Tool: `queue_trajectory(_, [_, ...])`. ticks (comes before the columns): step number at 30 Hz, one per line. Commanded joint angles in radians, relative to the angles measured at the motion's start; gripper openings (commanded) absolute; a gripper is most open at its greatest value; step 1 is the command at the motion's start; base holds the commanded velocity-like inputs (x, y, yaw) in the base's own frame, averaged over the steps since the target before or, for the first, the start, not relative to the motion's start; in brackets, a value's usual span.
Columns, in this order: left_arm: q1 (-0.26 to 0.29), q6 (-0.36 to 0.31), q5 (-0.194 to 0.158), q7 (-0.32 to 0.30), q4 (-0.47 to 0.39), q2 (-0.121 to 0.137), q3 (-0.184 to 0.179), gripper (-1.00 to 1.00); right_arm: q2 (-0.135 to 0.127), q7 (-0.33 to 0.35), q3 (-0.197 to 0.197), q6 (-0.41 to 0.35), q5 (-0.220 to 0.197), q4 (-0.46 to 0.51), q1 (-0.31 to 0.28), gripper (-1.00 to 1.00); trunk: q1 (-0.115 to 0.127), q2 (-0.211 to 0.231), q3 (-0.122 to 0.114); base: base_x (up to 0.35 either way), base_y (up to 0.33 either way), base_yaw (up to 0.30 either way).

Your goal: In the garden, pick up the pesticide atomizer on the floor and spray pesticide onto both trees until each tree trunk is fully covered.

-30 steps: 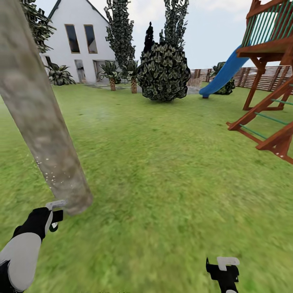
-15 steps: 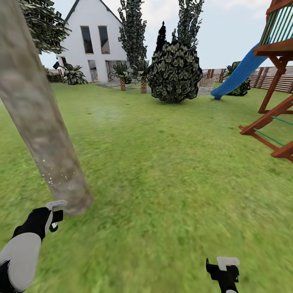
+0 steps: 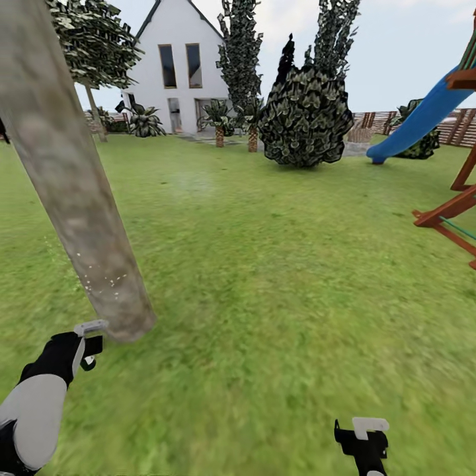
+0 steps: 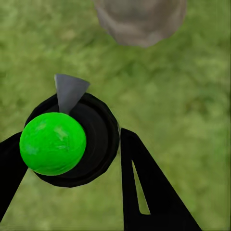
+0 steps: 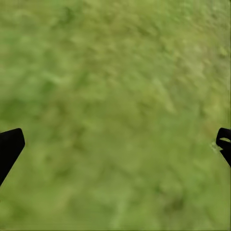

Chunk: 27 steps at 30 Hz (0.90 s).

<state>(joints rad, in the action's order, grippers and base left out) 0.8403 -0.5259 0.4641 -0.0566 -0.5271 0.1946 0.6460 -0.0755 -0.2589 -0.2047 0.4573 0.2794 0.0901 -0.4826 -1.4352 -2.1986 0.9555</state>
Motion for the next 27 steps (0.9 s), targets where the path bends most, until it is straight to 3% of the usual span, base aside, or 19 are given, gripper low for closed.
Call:
queue_trajectory(1, [0.007, -0.008, 0.008, -0.009, -0.002, -0.001, 0.004, -1.00, 0.000, -0.003, -0.007, 0.003, 0.011, -0.001, -0.001, 1.00, 0.000, 0.000, 0.001, 0.026, -0.028, 0.276])
queue_trajectory(7, [0.170, -0.066, 0.010, -0.003, -0.001, -0.001, 0.002, -1.00, -0.001, -0.003, -0.007, 0.003, 0.010, -0.001, -0.001, 1.00, 0.000, 0.000, 0.001, 0.003, -0.003, 0.276])
queue_trajectory(9, [0.187, -0.084, 0.011, -0.003, -0.001, -0.002, 0.001, -1.00, -0.001, -0.003, -0.007, 0.003, 0.010, -0.001, -0.001, 1.00, 0.000, 0.000, 0.001, 0.000, 0.000, 0.222])
queue_trajectory(16, [0.194, -0.105, 0.014, -0.008, -0.005, 0.001, 0.000, -1.00, -0.006, -0.004, -0.007, 0.003, 0.010, -0.001, -0.001, 1.00, 0.000, 0.000, 0.001, 0.000, 0.000, 0.014])
queue_trajectory(21, [0.195, -0.108, 0.013, -0.012, -0.024, -0.001, -0.001, -1.00, -0.006, -0.003, -0.007, 0.003, 0.010, -0.001, -0.001, 1.00, 0.000, 0.000, 0.001, 0.246, -0.016, 0.000])
queue_trajectory(27, [0.197, -0.122, 0.013, -0.012, -0.074, -0.003, -0.003, -1.00, -0.004, -0.003, -0.007, 0.003, 0.011, -0.001, -0.001, 1.00, 0.000, 0.000, 0.001, 0.052, -0.236, 0.010])
